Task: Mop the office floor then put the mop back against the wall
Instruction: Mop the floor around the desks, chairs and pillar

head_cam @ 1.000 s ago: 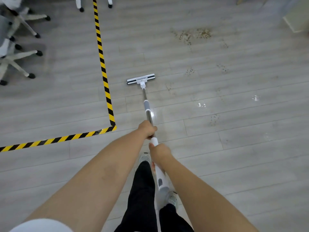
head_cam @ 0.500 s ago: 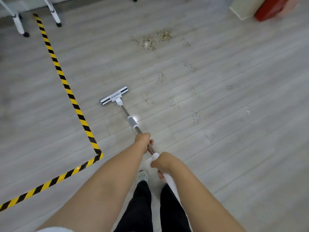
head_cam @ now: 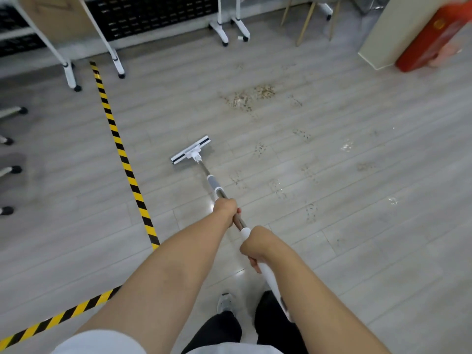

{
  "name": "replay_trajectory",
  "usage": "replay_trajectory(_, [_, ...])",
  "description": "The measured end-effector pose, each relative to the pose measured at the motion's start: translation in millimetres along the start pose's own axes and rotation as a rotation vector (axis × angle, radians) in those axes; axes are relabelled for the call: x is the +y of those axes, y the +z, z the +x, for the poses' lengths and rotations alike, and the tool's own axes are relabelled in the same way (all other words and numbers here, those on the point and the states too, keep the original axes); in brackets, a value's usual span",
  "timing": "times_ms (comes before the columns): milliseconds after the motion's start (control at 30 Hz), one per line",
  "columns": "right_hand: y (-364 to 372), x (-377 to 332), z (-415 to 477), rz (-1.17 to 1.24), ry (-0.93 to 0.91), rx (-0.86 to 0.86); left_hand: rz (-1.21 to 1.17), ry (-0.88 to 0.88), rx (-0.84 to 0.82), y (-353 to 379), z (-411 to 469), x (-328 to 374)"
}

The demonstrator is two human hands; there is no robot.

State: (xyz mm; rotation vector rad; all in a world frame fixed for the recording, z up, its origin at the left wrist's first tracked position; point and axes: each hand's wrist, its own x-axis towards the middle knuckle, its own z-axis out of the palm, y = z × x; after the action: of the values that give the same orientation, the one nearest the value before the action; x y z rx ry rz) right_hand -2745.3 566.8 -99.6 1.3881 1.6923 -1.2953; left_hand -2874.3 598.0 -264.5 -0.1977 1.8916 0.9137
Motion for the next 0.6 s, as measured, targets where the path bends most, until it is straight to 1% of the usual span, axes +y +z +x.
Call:
replay_trajectory(100, [-37, -23, 15, 0.024, -0.025, 0.04, -0.018, 0.063, -0.008, 7, 9, 53])
replay_trajectory(200, [-88, -47, 39, 0.025, -0.068, 0.058, -0.052, 0.106, -0.009, 24, 22, 115])
replay_trajectory(400, [-213, -97, 105, 0.007, -0.143, 0.043, -0.086, 0.14, 0.027, 67, 65, 247])
replay_trajectory(600, [-331, -161, 151, 0.053, -0.133, 0.035, -0.126, 0.168, 0.058, 96, 101, 374])
